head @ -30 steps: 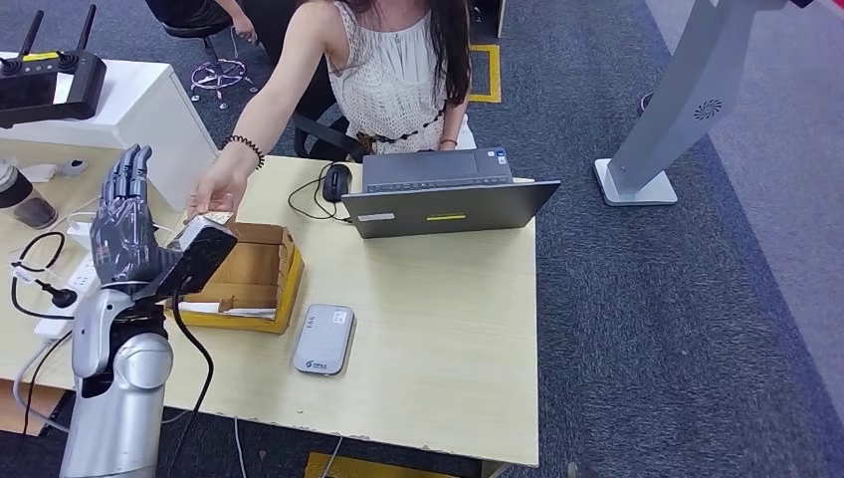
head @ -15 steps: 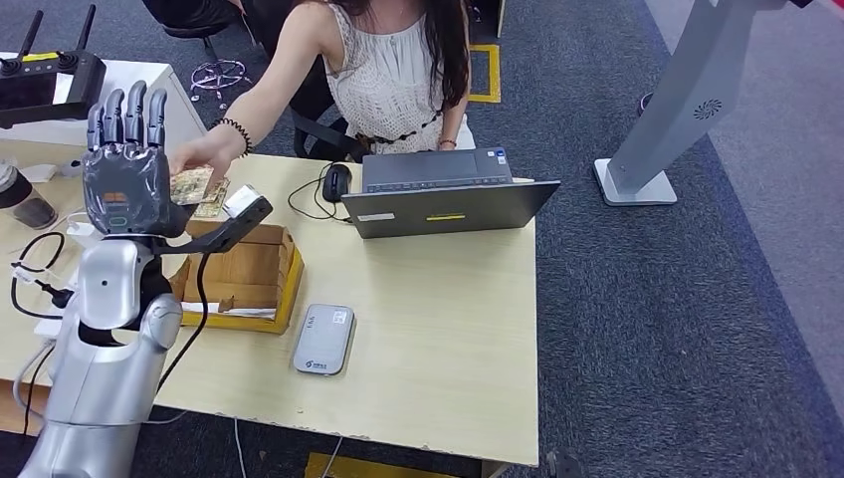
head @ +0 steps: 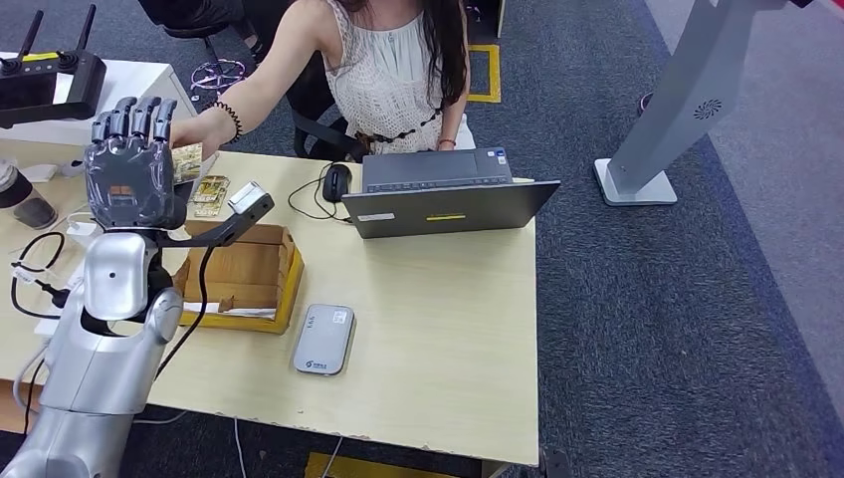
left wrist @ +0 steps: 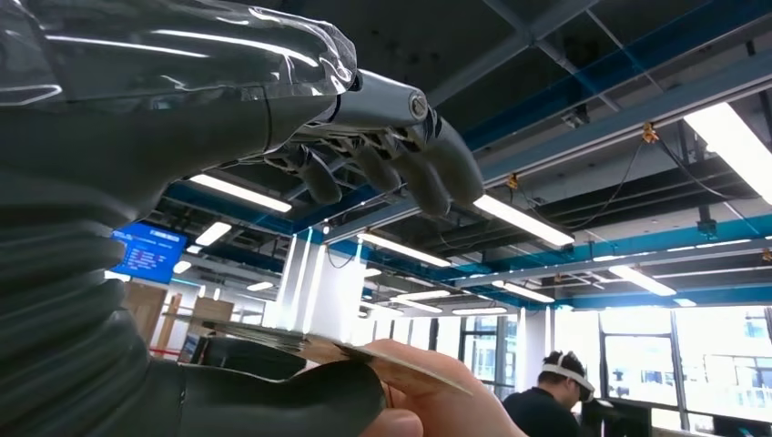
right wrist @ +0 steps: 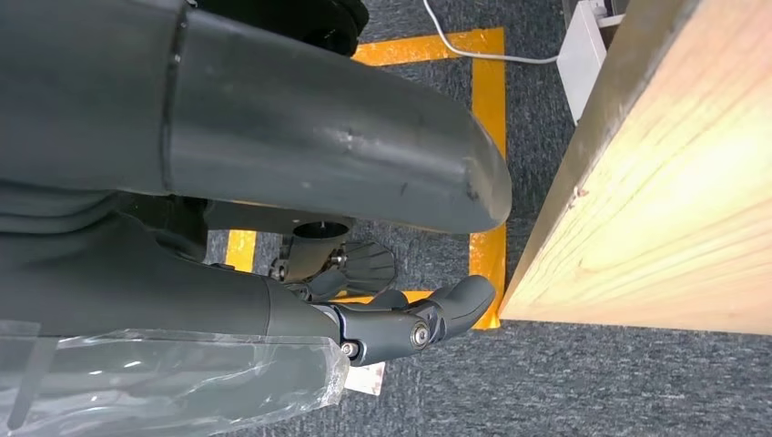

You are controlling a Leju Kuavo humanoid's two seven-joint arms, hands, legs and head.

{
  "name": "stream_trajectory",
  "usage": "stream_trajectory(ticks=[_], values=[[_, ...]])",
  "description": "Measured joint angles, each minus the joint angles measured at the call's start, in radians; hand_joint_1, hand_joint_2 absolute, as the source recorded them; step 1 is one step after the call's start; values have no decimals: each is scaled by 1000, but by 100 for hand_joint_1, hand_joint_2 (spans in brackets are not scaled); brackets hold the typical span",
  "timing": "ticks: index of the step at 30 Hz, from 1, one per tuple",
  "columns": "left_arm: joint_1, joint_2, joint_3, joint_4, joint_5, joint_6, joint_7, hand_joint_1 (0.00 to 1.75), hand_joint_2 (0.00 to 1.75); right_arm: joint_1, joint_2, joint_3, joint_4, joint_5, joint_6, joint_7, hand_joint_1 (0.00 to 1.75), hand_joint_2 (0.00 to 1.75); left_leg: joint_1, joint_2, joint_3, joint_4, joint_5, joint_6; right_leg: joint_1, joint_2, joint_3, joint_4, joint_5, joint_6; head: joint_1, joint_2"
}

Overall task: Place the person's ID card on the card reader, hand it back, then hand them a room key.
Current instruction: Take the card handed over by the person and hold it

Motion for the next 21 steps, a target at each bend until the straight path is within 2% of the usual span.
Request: stream_trajectory(ticks=[15,21], values=[[-1,-1,0,21,0,-1,-29,175,175,-2,4,0,0,10,3,0,0,0,0,0,0,0,0,0,0,0,0,0,0,0,0,0],[25,-30,0,19,0,29,-55,175,175,-2,9,-1,0,29,4,2,0,0,0,0,0,0,0,0,0,0,0,0,0,0,0,0]])
